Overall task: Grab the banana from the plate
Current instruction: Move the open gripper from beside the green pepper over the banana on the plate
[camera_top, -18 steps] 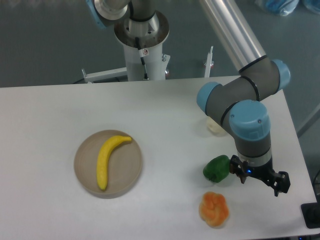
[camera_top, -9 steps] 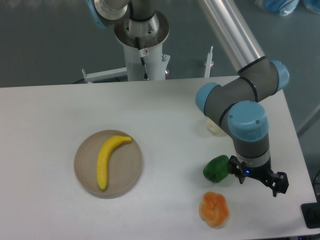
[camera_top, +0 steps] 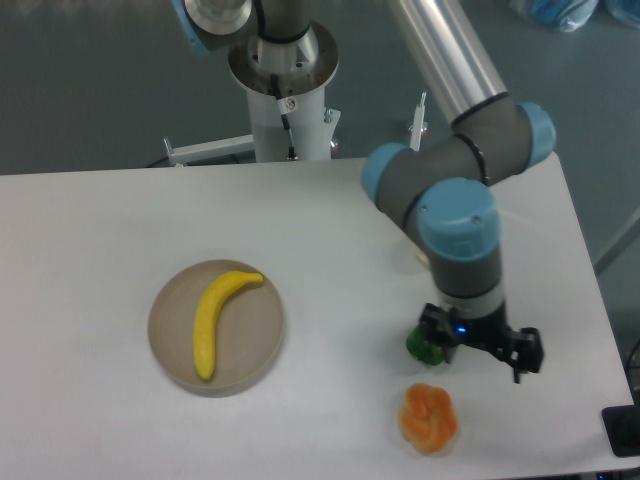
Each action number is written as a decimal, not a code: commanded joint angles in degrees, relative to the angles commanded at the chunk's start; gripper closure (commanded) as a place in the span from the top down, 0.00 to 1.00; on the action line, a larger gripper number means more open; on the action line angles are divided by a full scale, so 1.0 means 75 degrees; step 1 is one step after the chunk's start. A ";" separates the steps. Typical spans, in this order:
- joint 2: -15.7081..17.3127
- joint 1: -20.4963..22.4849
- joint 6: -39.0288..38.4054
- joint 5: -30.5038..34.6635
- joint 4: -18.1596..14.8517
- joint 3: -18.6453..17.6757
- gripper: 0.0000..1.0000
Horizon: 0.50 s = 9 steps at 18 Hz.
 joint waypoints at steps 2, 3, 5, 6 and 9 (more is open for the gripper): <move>0.0152 -0.0153 -0.0820 0.0000 -0.0023 -0.0374 1.00; 0.0257 -0.0223 -0.1056 0.0000 -0.0035 -0.0585 1.00; 0.0573 -0.0410 -0.1385 -0.0140 -0.0058 -0.0972 1.00; 0.0737 -0.0493 -0.1491 -0.0280 -0.0047 -0.1229 1.00; 0.0996 -0.0773 -0.1550 -0.0596 -0.0047 -0.1816 1.00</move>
